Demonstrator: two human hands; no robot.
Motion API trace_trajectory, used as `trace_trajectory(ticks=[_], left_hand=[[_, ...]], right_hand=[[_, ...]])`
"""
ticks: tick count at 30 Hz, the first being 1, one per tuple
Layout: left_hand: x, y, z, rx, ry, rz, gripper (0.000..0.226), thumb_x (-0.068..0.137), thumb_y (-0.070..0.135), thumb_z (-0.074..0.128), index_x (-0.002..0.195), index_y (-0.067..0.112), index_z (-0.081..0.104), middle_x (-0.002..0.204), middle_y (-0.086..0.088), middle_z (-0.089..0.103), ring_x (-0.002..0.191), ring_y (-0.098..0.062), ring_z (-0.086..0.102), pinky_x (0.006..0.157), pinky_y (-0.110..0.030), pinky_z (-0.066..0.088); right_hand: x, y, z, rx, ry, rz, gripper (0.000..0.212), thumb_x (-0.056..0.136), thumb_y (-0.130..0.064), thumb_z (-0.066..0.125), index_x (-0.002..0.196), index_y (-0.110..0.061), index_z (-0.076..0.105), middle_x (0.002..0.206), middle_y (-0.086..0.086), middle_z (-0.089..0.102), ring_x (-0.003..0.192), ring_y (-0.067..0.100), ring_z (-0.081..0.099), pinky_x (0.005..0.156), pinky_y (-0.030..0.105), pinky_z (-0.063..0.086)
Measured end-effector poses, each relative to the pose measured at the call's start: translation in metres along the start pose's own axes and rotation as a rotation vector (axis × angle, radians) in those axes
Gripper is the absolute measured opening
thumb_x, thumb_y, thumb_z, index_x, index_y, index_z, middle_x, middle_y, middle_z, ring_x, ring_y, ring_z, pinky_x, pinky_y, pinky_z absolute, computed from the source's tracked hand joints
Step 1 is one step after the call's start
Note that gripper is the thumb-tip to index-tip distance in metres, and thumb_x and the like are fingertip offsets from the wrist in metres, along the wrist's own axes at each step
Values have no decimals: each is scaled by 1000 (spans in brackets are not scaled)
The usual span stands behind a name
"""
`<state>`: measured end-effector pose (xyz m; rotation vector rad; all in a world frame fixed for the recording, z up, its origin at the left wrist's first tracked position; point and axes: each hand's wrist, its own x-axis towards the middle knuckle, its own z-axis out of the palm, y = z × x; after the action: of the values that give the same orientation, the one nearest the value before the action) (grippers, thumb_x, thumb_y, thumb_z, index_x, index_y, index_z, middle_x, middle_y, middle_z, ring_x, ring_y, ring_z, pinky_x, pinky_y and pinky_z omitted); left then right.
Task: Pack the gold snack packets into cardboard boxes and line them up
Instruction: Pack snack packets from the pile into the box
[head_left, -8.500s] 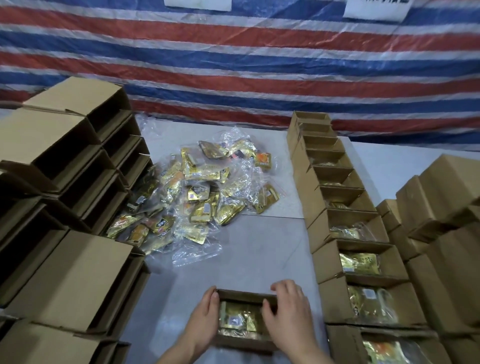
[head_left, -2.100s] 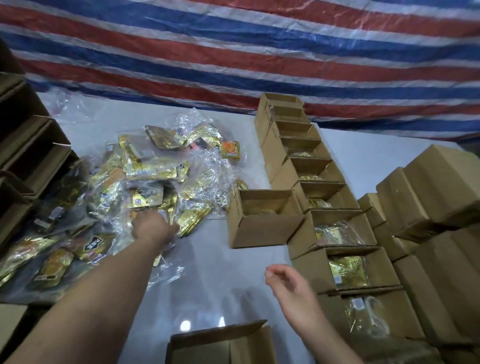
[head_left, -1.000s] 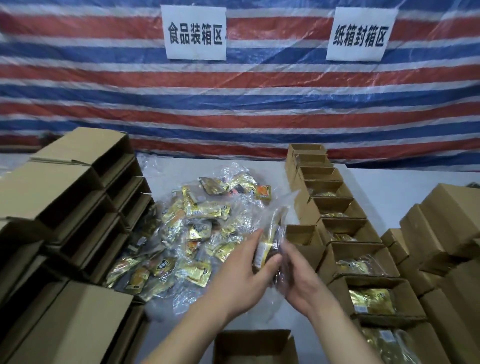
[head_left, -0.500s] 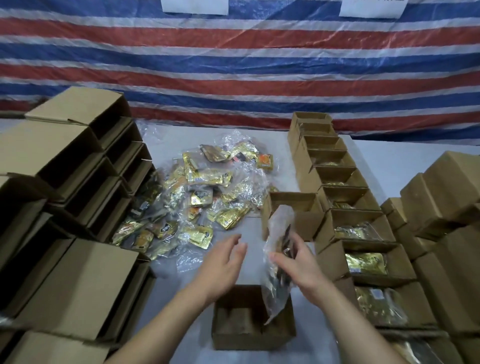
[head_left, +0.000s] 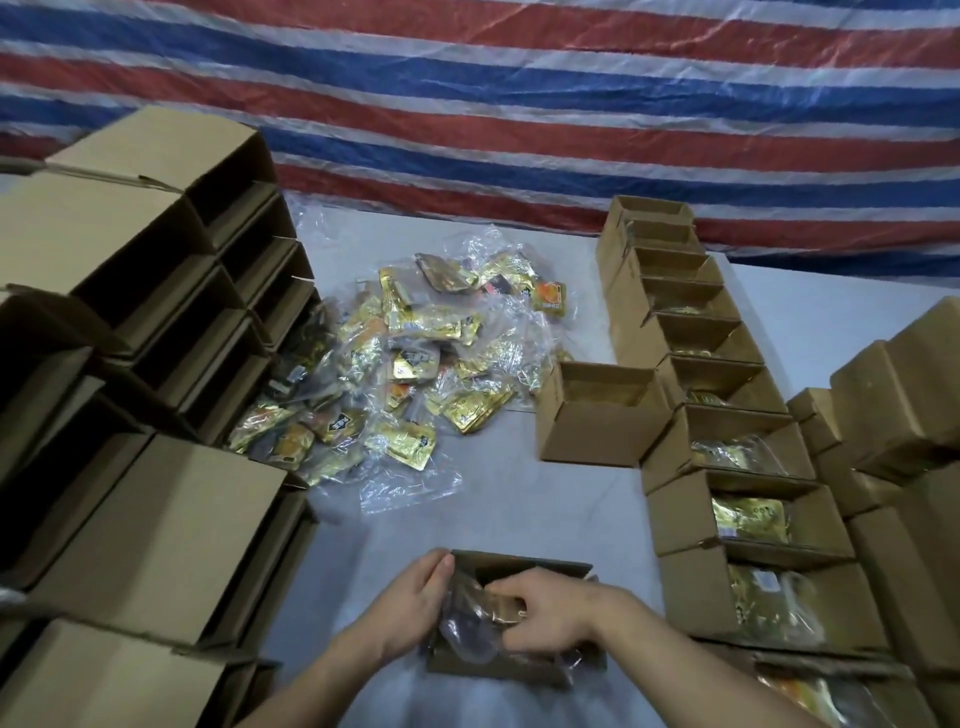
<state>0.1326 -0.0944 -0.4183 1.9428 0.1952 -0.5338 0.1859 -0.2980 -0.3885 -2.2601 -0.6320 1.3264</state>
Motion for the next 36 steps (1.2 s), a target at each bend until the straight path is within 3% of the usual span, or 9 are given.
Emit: trace_trajectory(ticks=[8,13,15,17,19,23,27,33,36], left_hand=[[-4,-9,8,-29,49,50,26,104,31,38,107,18,61,104,4,67,102,-6,60,98,-29,44],[-1,-18,4,3,65,44,25,103,35,39,106,23,61,101,9,67,100,-3,61,96,-29,45],[0,-20,4,8,51,46,24,103,36,39,104,25,60,99,9,68,98,-2,62,95,-29,46],[1,-19,6,9,61,45,24,103,36,39,105,24,60,100,8,68,97,-3,62,95,-30,46],[3,-16,7,10,85,40,24,103,36,40,105,23,60,100,7,67,98,-5,61,95,-30,46],[3,-15,8,17,67,50,23,103,35,40,105,23,59,100,7,67,99,-4,61,96,-30,45],[-1,-21,10,49,52,62,21,102,40,40,105,28,56,98,4,65,96,-7,61,93,-30,47],[3,-22,10,18,67,43,22,102,38,41,110,28,59,100,6,68,99,-6,62,96,-30,46],[6,-23,8,56,55,22,24,101,43,39,113,34,58,107,14,67,104,0,60,98,-26,45]], right_hand=[[46,6,37,-655,-60,244,64,88,-44,64,142,-18,39,132,12,53,121,38,54,95,54,50],[27,10,30,-110,88,258,79,65,-70,68,135,-36,53,134,-8,61,124,15,55,105,28,43],[18,8,24,175,104,211,56,75,-59,71,123,-31,65,121,-9,68,107,6,63,97,29,51],[11,5,21,222,186,204,27,87,-44,67,107,-26,71,104,-6,72,95,8,67,84,28,54],[9,-1,16,7,170,265,28,93,-42,54,91,-21,71,98,3,70,102,22,66,77,25,48],[25,-4,27,-165,26,367,49,92,-45,42,137,-28,54,147,-1,50,138,20,42,111,27,32],[39,2,47,-75,8,527,74,85,-54,54,151,-23,36,160,1,29,148,18,24,119,28,18],[36,6,49,-126,156,511,78,78,-70,40,143,-27,49,158,-5,33,148,15,23,118,27,16],[28,5,38,-71,227,462,49,85,-54,40,99,-19,71,134,3,60,131,20,50,106,27,37]])
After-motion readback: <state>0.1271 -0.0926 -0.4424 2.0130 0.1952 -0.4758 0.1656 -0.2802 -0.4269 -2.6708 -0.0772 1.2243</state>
